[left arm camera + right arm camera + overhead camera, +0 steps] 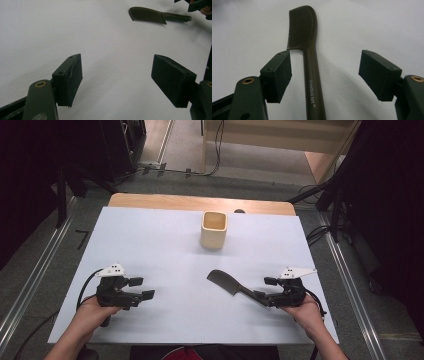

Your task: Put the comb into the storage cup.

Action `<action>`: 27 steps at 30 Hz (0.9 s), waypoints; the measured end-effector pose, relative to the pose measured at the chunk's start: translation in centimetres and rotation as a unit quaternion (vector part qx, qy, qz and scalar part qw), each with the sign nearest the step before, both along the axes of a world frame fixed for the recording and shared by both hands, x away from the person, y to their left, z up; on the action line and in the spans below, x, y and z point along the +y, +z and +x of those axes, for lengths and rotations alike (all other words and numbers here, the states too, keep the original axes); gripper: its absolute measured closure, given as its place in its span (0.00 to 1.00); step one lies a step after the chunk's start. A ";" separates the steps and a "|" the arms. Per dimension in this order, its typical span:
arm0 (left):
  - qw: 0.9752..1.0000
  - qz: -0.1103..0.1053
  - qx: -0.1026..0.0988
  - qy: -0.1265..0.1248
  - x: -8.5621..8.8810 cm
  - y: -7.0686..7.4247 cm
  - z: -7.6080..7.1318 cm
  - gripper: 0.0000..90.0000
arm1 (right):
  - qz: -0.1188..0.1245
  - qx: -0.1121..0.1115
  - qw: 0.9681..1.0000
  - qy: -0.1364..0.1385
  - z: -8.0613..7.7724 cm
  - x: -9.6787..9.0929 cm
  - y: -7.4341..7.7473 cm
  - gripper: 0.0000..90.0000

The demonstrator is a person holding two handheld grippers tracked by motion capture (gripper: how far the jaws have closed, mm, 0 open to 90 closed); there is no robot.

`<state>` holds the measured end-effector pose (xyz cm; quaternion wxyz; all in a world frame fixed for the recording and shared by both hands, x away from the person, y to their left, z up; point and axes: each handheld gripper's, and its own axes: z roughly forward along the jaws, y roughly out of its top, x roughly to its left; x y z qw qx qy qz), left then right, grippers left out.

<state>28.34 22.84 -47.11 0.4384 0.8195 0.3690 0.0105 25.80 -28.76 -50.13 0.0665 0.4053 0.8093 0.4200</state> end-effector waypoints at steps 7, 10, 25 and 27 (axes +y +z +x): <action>1.000 -0.004 -0.002 -0.002 -0.4 0.0 0.6 0.29 | -0.009 0.013 1.000 0.009 -0.4 0.1 -0.9 0.28; 1.000 -0.006 0.000 -0.002 -0.6 0.1 0.8 0.29 | -0.010 0.010 1.000 0.011 -0.5 0.1 -1.0 0.28; 1.000 -0.016 0.005 0.003 -0.7 0.1 1.4 0.29 | -0.060 -0.018 0.998 0.029 -1.7 0.7 -2.1 0.51; 1.000 -0.016 0.006 0.004 -0.7 0.1 1.4 0.29 | -0.066 -0.022 0.997 0.029 -1.7 0.7 -2.1 0.52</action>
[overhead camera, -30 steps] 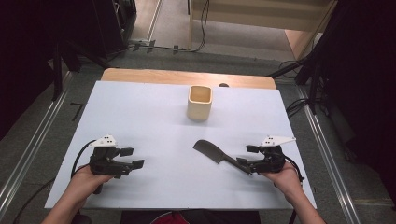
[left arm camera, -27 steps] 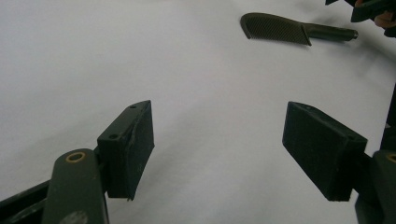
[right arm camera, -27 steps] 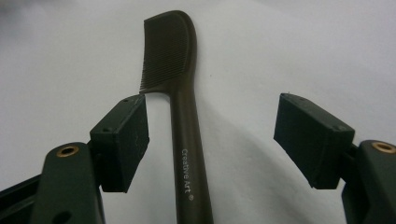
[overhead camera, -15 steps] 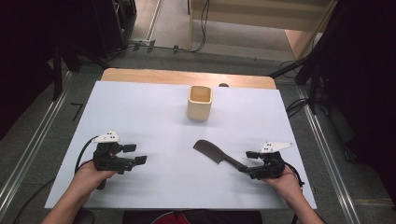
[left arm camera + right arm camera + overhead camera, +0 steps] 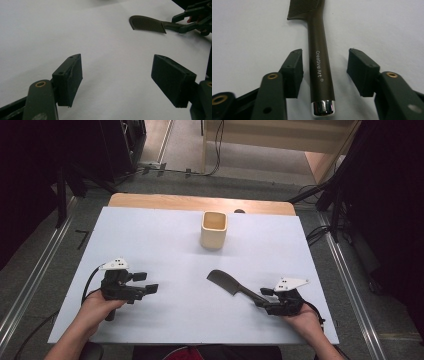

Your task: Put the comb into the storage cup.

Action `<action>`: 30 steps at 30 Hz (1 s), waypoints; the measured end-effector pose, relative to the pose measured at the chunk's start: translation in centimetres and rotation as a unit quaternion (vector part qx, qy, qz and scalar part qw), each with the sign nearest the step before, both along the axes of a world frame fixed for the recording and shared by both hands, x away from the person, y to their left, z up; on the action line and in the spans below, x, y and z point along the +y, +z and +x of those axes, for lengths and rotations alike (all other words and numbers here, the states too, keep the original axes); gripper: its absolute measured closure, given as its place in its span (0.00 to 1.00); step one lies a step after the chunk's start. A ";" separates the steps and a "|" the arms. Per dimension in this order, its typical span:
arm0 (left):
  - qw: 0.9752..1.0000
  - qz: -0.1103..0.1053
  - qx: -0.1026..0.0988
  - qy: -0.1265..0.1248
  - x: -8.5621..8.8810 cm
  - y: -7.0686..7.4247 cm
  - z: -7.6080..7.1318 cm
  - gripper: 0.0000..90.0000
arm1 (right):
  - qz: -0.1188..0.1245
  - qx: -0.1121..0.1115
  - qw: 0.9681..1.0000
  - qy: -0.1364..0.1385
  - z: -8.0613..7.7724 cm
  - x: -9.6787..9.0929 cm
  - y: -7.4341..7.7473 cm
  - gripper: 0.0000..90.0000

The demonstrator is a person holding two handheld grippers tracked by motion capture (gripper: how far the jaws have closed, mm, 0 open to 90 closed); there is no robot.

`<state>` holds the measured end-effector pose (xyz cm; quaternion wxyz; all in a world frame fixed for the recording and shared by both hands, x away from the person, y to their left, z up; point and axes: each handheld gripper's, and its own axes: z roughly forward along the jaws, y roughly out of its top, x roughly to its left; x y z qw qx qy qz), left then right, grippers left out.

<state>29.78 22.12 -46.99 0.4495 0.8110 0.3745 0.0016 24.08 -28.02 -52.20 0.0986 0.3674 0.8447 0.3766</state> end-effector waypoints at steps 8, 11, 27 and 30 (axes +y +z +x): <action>1.000 0.002 0.001 0.002 0.0 0.0 0.0 0.29 | -0.011 -0.017 1.000 0.002 -0.3 0.4 -0.1 0.73; 1.000 0.002 0.001 0.001 0.0 0.0 0.0 0.29 | -0.010 -0.018 1.000 0.004 -0.3 0.3 -0.1 0.74; 1.000 0.002 0.003 0.001 0.0 -0.1 0.1 0.29 | -0.004 0.009 1.000 0.015 0.4 0.0 0.5 0.78; 1.000 0.002 0.004 0.002 0.0 -0.1 0.1 0.29 | 0.005 0.008 1.000 0.013 0.5 -0.2 0.8 0.78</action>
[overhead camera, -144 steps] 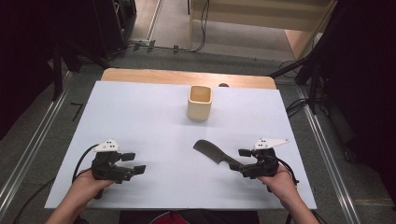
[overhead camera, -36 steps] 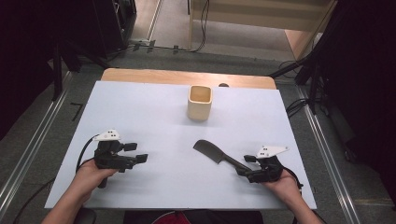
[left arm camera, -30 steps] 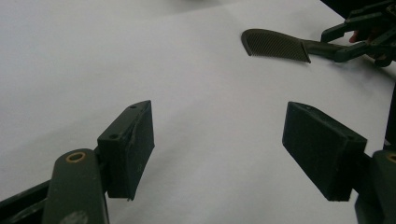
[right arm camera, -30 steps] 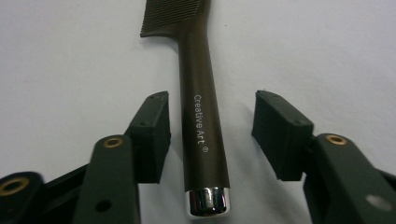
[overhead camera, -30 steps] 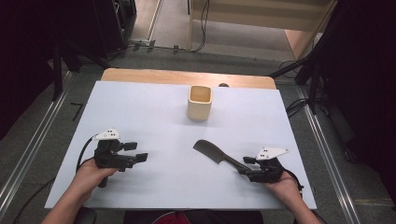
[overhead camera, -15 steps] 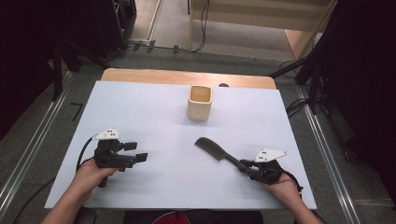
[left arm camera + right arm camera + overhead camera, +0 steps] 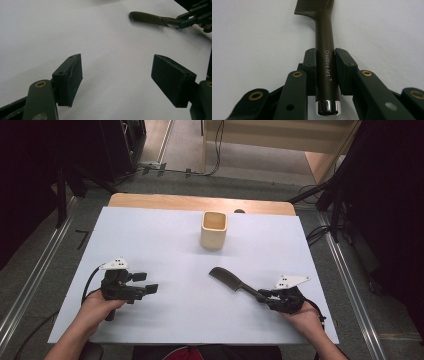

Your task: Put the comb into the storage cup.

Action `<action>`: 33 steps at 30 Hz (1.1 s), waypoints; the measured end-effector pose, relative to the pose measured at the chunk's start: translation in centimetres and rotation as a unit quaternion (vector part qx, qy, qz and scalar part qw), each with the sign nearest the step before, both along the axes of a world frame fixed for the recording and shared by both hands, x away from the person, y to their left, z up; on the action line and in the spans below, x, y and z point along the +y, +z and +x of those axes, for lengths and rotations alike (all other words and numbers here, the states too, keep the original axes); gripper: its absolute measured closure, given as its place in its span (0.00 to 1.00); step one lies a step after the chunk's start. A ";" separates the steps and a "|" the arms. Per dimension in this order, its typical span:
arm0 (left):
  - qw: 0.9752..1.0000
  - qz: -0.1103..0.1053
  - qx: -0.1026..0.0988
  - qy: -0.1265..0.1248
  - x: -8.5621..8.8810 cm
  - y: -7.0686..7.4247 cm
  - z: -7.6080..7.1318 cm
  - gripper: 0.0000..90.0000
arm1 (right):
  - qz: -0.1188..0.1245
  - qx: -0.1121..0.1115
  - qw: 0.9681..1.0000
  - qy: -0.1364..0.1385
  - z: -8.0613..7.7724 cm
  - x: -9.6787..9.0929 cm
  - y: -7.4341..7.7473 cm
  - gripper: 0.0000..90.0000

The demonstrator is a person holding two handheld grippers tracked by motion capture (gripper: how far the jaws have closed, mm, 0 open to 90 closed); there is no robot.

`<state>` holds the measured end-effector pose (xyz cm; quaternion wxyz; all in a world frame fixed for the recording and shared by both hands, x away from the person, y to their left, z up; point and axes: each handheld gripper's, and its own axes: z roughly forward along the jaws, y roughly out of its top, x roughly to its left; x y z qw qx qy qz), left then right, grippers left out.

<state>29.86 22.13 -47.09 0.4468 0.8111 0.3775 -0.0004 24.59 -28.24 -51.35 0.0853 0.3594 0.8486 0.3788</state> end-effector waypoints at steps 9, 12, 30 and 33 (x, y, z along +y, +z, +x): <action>1.000 -0.002 0.006 0.000 0.0 0.0 0.1 0.29 | 0.028 -0.008 1.000 -0.002 0.0 0.5 1.2 0.78; 1.000 -0.001 0.009 0.002 0.0 -0.1 0.1 0.29 | 0.046 -0.002 0.999 -0.008 0.2 0.7 1.8 0.78; 1.000 -0.006 0.024 0.003 -0.2 0.1 0.0 0.31 | 0.072 0.009 0.997 -0.017 1.3 2.0 3.3 0.78; 1.000 -0.011 0.020 0.002 -0.3 0.2 -0.1 0.31 | 0.077 0.010 0.997 -0.018 1.6 2.4 3.5 0.78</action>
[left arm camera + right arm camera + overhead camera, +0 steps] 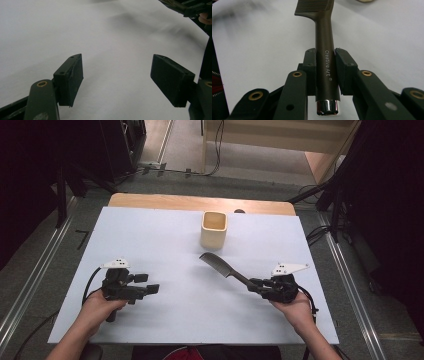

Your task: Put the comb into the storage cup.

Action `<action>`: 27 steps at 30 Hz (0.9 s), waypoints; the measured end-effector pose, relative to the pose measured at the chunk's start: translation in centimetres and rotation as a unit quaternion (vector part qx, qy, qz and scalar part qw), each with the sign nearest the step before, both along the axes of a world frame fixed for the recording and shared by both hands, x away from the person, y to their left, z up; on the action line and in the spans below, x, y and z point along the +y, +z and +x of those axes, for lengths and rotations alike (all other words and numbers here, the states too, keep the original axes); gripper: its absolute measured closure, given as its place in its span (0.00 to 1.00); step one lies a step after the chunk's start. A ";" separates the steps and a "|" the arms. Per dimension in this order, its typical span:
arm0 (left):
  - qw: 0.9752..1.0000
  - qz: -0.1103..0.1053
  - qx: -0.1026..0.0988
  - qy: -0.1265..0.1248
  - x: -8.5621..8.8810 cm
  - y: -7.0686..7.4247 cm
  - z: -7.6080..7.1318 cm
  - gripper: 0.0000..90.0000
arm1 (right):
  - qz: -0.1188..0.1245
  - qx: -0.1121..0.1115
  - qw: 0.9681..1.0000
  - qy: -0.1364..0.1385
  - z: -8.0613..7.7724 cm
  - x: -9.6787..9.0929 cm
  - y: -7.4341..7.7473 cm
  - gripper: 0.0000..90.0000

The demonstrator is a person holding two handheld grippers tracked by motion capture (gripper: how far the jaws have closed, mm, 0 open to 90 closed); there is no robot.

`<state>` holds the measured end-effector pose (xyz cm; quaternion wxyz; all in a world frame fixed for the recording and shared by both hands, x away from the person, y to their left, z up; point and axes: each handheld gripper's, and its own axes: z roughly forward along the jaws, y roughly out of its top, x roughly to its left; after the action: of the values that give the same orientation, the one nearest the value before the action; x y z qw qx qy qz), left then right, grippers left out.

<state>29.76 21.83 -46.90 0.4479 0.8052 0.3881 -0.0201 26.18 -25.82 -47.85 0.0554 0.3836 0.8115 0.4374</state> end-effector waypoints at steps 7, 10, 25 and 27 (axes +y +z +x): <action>1.000 -0.002 0.000 0.006 -0.1 0.1 -0.3 0.31 | 0.005 0.001 1.000 0.010 0.6 1.3 0.4 0.78; 1.000 0.001 0.001 0.008 -0.2 0.1 -0.4 0.30 | 0.007 0.003 1.000 0.011 1.0 2.1 0.6 0.78; 0.999 -0.007 0.038 0.007 -0.5 0.3 -0.8 0.28 | 0.007 0.004 1.000 0.007 2.3 5.4 1.5 0.78; 0.999 -0.013 0.041 0.016 -0.6 0.4 -0.9 0.28 | 0.005 0.007 1.000 -0.004 2.5 5.8 1.6 0.78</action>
<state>28.88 21.27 -46.47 0.4424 0.7913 0.4189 -0.0508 28.69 -19.97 -46.29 0.0494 0.3898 0.8084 0.4383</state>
